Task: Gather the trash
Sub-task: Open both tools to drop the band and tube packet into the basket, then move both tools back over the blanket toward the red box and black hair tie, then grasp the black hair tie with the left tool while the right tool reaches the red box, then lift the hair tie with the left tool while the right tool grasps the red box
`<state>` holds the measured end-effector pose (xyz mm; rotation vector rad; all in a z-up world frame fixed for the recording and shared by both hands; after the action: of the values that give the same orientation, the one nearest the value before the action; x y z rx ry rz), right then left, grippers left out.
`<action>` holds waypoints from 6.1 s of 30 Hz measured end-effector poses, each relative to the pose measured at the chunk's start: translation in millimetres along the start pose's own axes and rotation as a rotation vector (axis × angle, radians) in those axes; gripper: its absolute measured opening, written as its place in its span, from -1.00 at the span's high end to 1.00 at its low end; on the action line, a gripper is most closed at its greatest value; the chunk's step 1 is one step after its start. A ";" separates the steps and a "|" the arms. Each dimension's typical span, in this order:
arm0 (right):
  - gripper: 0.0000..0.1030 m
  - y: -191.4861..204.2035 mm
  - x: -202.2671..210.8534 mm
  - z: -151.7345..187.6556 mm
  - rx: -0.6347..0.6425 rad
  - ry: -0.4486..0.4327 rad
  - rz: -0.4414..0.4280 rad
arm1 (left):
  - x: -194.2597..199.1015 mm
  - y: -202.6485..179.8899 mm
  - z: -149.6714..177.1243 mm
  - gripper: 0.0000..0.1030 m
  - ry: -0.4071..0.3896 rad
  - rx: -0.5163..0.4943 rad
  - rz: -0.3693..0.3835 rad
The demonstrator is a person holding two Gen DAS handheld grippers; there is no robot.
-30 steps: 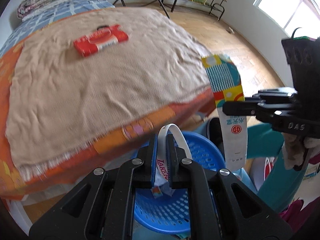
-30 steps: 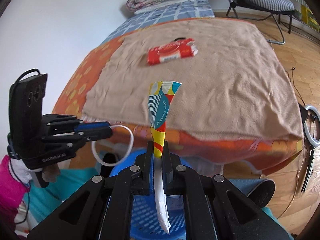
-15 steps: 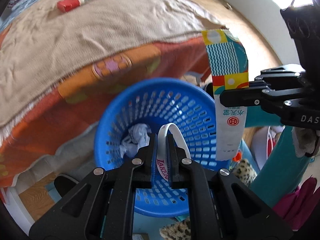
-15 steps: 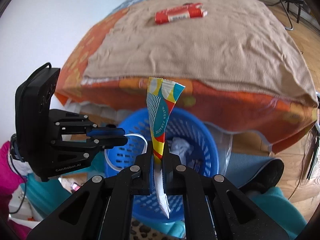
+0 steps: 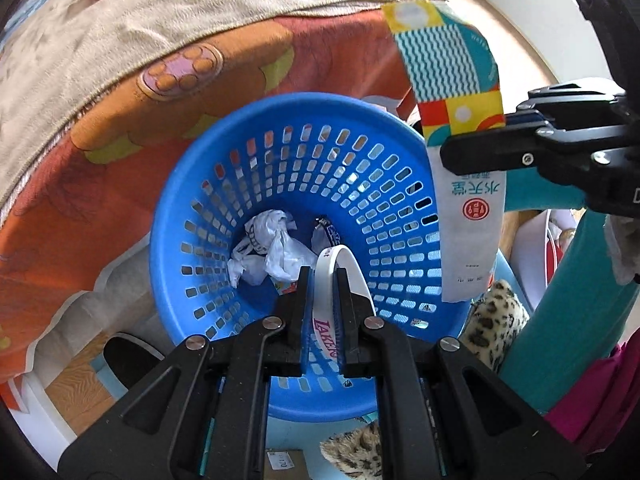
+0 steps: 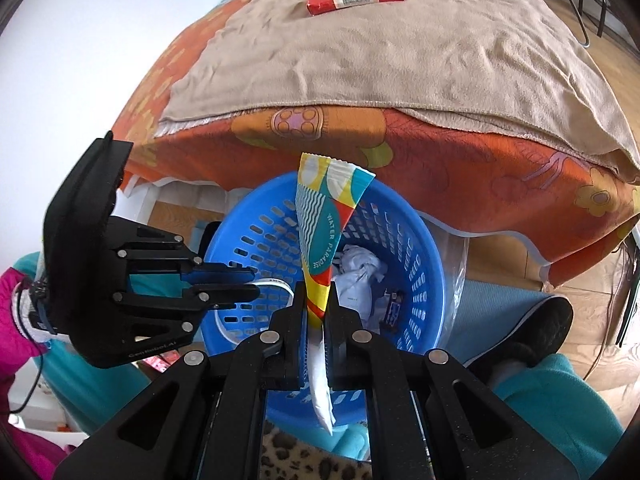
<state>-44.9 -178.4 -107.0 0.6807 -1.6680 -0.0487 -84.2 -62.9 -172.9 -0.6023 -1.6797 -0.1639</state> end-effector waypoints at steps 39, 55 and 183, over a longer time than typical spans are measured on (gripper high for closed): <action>0.17 -23.5 12.3 -36.1 -0.027 -0.129 0.098 | 36.1 34.7 -43.3 0.38 -0.082 0.034 -0.042; -0.04 -39.8 42.2 -142.4 0.041 -0.250 0.097 | 94.7 125.6 -124.6 0.38 -0.224 0.091 -0.133; 0.86 -92.7 -81.4 -332.1 -0.060 -0.137 -0.396 | 1.9 275.7 -382.3 0.44 -0.230 0.134 -0.168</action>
<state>300.2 -105.7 -140.4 0.9712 -1.6314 -0.4345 381.4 7.2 -152.7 -0.3905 -1.9483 -0.1039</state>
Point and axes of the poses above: each gripper's, at about its wrist camera, not at the fingertips, and x roughly against the way its jaws point, y to its left, z to its underside, the point moved 1 cm from there along -x, roughly the way its jaws point, and after that the axes turned 3 degrees about -x, right-handed, at the moved point
